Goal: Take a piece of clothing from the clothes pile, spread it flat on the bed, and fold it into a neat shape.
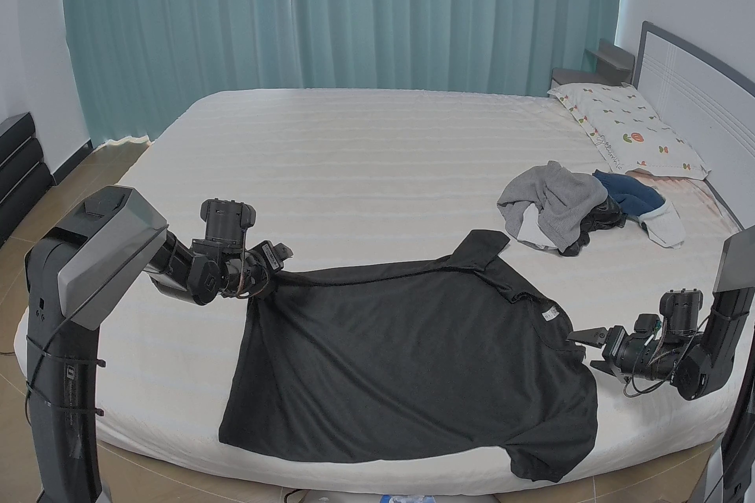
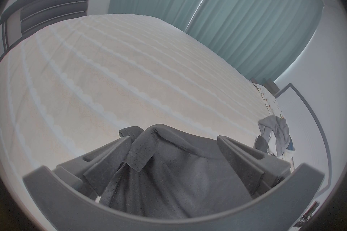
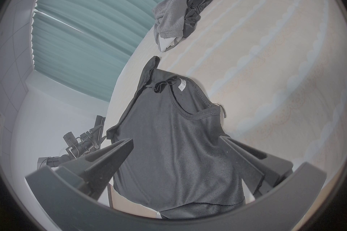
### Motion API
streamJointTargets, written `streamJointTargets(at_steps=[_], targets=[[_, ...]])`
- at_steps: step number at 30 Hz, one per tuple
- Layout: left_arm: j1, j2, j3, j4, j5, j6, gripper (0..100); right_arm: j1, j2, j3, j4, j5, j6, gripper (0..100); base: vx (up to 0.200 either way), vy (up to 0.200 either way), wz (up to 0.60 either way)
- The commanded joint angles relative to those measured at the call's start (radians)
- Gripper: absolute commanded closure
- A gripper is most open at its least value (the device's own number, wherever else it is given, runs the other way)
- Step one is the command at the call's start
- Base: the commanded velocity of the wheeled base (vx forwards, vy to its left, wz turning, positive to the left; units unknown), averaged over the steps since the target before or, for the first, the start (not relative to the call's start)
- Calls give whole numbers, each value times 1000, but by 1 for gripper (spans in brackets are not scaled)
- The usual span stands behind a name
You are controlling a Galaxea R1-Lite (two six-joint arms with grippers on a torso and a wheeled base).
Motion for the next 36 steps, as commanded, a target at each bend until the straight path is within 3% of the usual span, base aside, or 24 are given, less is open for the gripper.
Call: streamJointTargets(at_steps=[1,5,6,22,36], targets=[[-3,22,0,-3,1,12,0,0,-1,-1,0,-1,0,0,0,0,0],[-1,48,-5,-20,4,31,0,0,-1,-1,0,1,0,0,0,0,0],[0,53,-5,-27,4,34,100,0,-1,-1,0,1,0,0,0,0,0],[40,57,-26,-70,18,77,100,-2,1,-7,0,1,0,0,0,0,0],[121,197,-330,-103,82,74,100,0,4,-12,0,1,0,0,0,0,0]])
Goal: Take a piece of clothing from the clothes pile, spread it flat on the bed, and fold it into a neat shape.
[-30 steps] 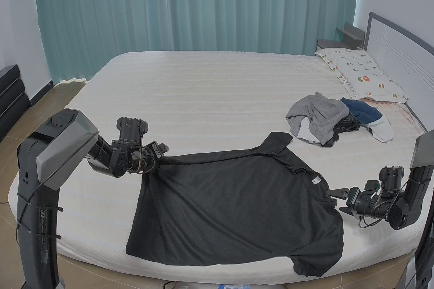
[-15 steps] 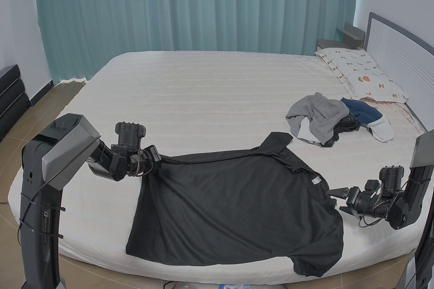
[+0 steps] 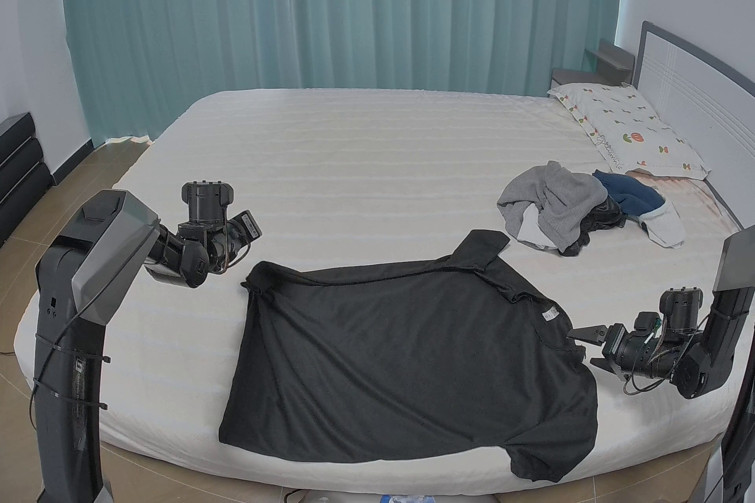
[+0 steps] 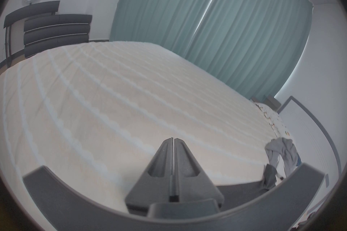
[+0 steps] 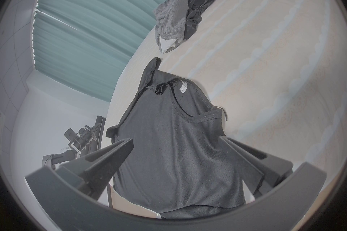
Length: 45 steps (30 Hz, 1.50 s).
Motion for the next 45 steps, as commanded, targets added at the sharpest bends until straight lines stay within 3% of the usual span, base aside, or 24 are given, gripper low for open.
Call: streamJointTargets(at_steps=[1,11,12,26,32,45], targets=[[24,101,-108,0,26,-1,100,0,3,0,0,1,0,0,0,0,0],[27,24,26,29,-44,-14,100,0,1,3,0,1,0,0,0,0,0],[24,18,30,29,-47,-14,0,0,1,4,0,1,0,0,0,0,0],[-13,-22,122,34,-136,3,0,2,0,9,0,1,0,0,0,0,0],[-16,-22,167,40,-173,54,0,2,0,9,0,1,0,0,0,0,0],[-34,-25,176,28,-179,97,0,2,0,9,0,1,0,0,0,0,0]])
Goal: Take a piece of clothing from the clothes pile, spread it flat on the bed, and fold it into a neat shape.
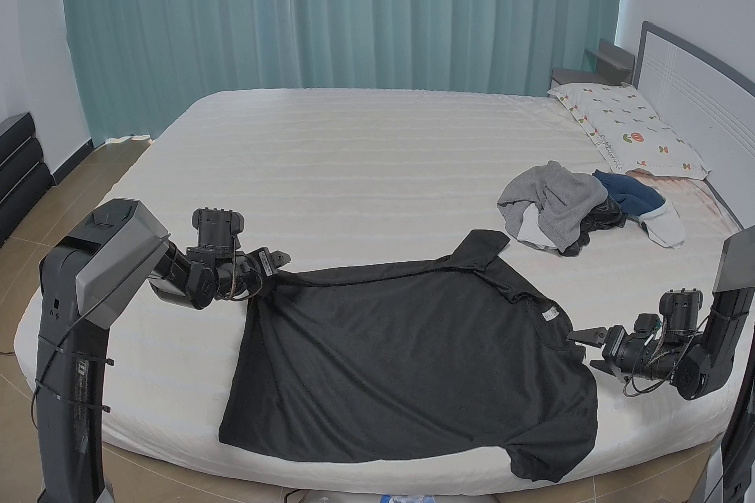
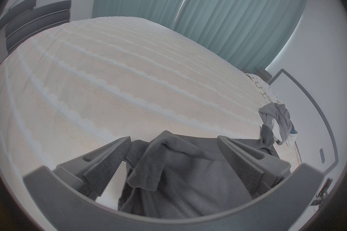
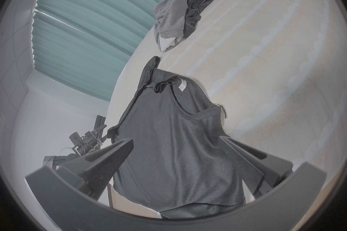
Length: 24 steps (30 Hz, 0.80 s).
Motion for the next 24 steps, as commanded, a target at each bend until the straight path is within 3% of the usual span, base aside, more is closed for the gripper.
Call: streamJointTargets(at_steps=[1,17,18,24], targets=[[-1,-9,0,-6,1,10,0,0,0,0,0,0,0,0,0,0,0],[-9,-5,29,-20,1,41,0,-1,-6,0,0,0,2,0,0,0,0],[-7,-5,29,-20,1,42,100,-1,-6,0,0,0,2,0,0,0,0],[-3,7,3,-20,22,44,100,-1,-5,-10,0,0,0,0,0,0,0]])
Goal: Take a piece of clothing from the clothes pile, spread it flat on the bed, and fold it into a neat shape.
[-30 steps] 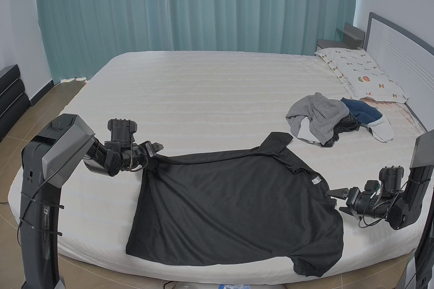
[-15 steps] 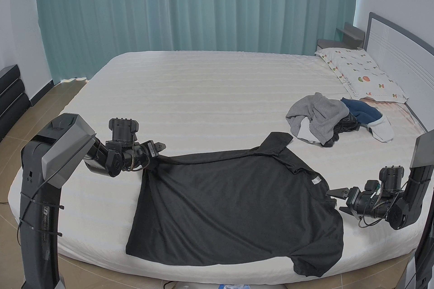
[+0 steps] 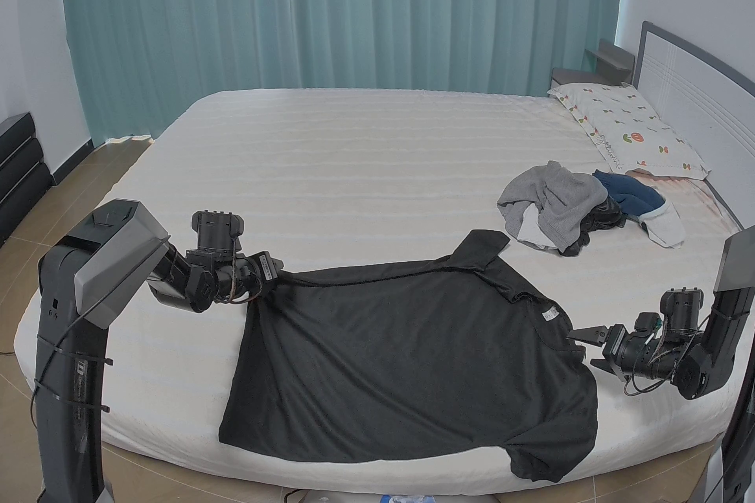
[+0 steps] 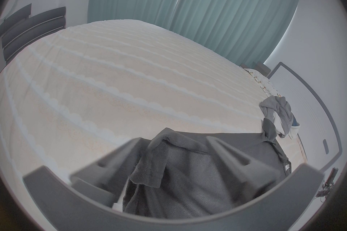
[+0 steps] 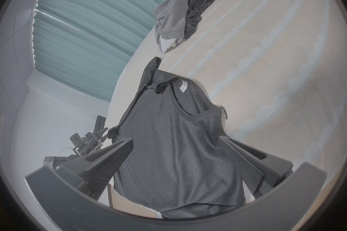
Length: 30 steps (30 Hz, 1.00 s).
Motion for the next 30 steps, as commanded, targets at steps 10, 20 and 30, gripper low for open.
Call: streamJointTargets(at_steps=[10,20,30], targets=[[35,33,-186,3,123,-11,100,2,2,-9,0,1,-1,0,0,0,0],[33,192,-435,3,214,-11,100,2,5,-7,0,1,1,0,0,0,0],[33,261,-505,23,255,-11,100,2,5,-9,0,1,1,0,0,0,0]])
